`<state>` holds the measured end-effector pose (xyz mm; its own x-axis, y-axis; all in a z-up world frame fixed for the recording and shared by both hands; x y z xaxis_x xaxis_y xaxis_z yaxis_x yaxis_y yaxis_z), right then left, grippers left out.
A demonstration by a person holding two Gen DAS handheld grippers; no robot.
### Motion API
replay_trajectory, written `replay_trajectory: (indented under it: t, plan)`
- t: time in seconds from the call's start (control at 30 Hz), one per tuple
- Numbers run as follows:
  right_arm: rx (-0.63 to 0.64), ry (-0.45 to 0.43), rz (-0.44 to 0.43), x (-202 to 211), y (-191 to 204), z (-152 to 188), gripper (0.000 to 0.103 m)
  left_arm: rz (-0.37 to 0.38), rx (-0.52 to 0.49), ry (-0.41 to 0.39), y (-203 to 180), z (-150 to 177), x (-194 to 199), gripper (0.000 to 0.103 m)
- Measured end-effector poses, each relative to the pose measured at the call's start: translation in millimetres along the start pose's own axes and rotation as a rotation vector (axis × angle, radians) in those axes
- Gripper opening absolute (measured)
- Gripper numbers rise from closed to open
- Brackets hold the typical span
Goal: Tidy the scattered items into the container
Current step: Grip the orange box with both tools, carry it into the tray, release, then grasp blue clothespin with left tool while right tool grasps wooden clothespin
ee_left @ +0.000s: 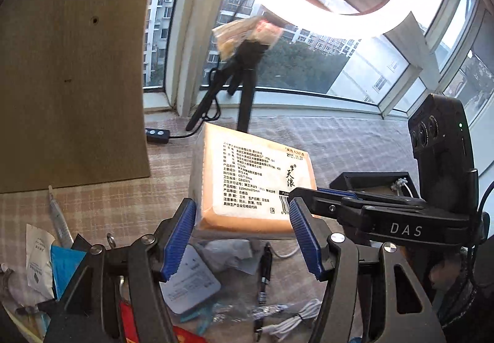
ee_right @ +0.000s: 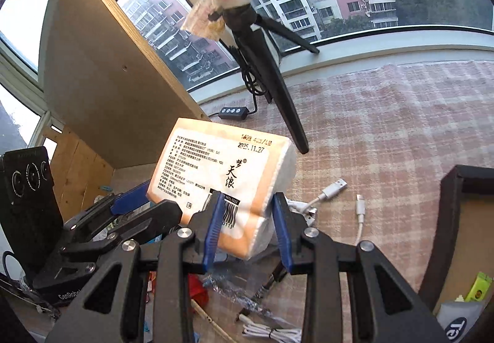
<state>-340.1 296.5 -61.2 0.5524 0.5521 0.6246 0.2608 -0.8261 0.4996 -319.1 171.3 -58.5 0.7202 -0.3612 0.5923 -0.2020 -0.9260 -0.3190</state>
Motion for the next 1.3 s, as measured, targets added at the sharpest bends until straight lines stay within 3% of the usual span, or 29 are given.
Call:
replay_trajectory:
  t: [0.27,0.5,0.67,0.73,0.87,1.03,1.3]
  plan:
    - [-0.012,-0.107,0.102,101.2,-62.4,-9.1,0.032,0.15,-0.085,0.004,-114.6,12.1,0.2,0.059]
    - [-0.081,-0.189,0.241,181.0,-141.8,-7.3,0.032,0.262,-0.161,0.061,-216.7,27.3,-31.5,0.059]
    - [-0.122,-0.255,0.385,217.3,-191.8,-13.5,0.033,0.25,-0.263,0.11,-278.1,37.3,-58.1,0.059]
    - [-0.154,-0.289,0.42,231.9,-208.0,-14.7,0.033,0.246,-0.299,0.112,-290.6,38.5,-57.4,0.048]
    - [-0.145,-0.299,0.446,247.5,-220.3,-11.1,0.033,0.257,-0.324,0.102,-293.4,38.0,-38.4,0.044]
    - [-0.101,-0.289,0.436,251.5,-210.2,-3.6,0.033,0.227,-0.281,0.087,-263.5,29.3,-16.1,0.044]
    - [0.042,-0.246,0.276,229.7,-141.6,16.0,0.035,0.149,-0.194,0.06,-199.1,43.2,53.6,0.044]
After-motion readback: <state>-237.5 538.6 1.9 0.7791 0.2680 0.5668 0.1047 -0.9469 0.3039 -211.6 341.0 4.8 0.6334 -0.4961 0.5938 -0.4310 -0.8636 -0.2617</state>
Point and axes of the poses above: each gripper's, at about its wrist camera, not at the fingertips, and x roughly against the way its jaws point, y to its left, z to its underside, the point moved 5 cm from there along -x, roughly the way its jaws point, and after that the axes turned 12 degrees about -y, right-handed, at the moved point
